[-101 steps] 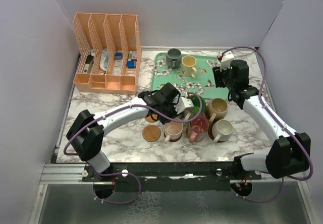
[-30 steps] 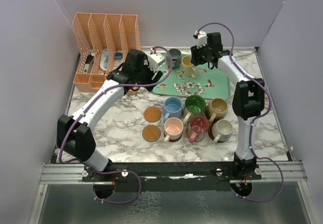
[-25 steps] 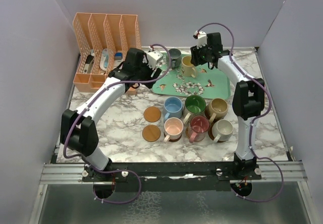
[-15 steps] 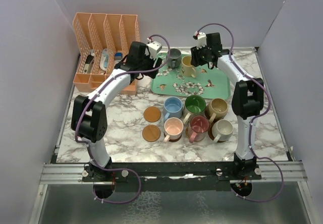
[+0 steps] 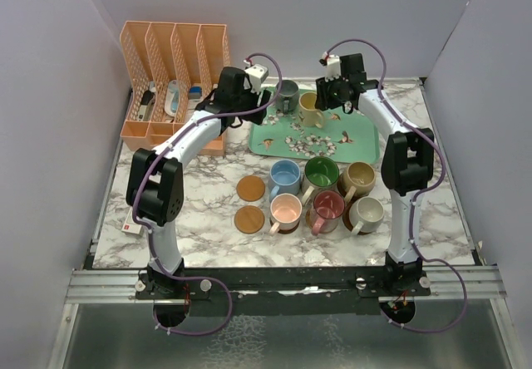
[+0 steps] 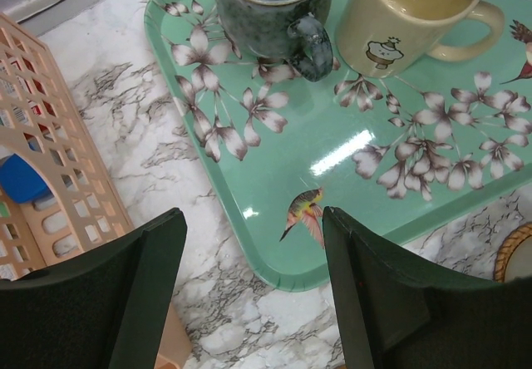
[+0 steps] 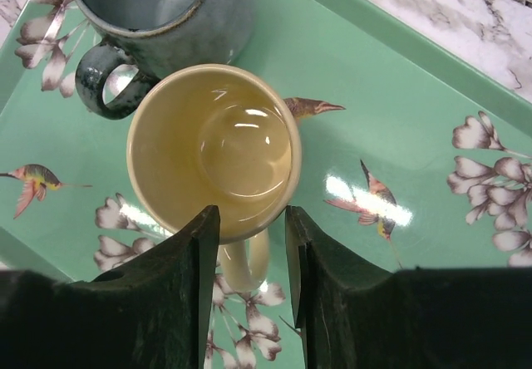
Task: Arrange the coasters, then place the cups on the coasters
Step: Move the cup to the tray.
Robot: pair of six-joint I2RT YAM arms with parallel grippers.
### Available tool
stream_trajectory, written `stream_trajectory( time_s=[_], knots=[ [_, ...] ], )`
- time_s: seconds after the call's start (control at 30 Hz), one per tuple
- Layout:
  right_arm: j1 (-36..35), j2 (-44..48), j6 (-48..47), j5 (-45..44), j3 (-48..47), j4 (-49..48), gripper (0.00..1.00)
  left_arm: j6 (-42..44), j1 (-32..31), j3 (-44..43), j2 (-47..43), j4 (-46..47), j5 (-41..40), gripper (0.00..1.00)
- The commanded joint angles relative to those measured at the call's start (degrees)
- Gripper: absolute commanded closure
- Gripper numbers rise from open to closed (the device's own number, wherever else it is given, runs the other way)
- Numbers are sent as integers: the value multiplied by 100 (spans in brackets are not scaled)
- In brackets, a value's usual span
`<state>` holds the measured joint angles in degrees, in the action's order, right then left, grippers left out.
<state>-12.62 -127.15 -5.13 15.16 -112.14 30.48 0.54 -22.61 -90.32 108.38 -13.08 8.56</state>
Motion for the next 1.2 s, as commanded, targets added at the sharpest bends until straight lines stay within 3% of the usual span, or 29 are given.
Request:
stream_trajectory(
  time_s=[0.0,0.57,1.17],
  knots=[
    [-12,-104,273,351,-79,514,64,-144,11,-38,-31,254,210,30],
    [-12,169,883,1054,25,652,59,-157,9,295,-168,418,379,30],
    [14,-108,692,233,-673,894,49,-126,11,536,-329,478,436,30]
  ],
)
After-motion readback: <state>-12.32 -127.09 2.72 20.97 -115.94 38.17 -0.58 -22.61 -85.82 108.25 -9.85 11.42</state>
